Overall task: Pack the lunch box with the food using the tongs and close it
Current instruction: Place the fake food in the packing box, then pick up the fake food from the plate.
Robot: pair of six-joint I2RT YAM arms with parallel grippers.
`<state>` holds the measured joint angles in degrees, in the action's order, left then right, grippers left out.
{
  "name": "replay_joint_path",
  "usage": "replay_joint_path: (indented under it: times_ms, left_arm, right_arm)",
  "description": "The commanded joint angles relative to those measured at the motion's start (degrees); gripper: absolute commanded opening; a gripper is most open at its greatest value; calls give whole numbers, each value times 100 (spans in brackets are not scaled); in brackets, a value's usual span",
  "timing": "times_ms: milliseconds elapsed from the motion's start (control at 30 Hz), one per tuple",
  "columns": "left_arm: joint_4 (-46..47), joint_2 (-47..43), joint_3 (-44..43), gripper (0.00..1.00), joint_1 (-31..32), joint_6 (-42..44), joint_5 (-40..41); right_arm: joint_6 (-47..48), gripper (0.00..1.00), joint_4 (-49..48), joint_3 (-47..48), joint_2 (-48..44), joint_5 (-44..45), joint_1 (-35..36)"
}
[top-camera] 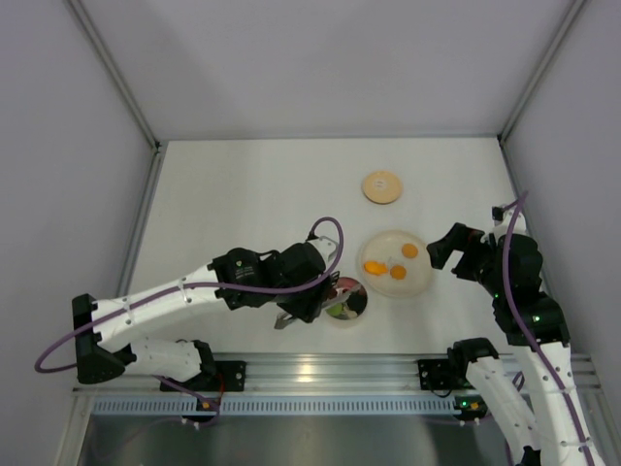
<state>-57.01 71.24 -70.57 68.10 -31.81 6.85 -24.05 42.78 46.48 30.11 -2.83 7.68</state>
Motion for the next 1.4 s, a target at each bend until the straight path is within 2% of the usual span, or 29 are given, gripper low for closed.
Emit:
replay_joint_path:
  times_ms: [0,233,333,500,733,1033,1367]
  left_arm:
    - [226,-76,-62,55,28,-9,-17]
    - [182,-23,-334,55,28,52,18]
    - [77,170,-835,55,28,149,114]
    - [15,855,-1984,56,28,403,237]
    - [137,2234,-2979,57,-15,720,317]
    - [656,3623,-3429,56,-209,799,273]
    - [902,4099,-3411,55,-235,905,115]
  right_arm:
    - [50,100,-130,-34,-14,37,-65]
    - [50,99,-139,1,4,28,-74]
    - [41,99,-130,19,30,19,-65]
    - [41,99,-148,63,65,11,-65]
    - [67,100,1,265,74,55,-65]
    - [120,99,160,371,4,90,-65]
    - [164,100,186,318,-14,116,-65]
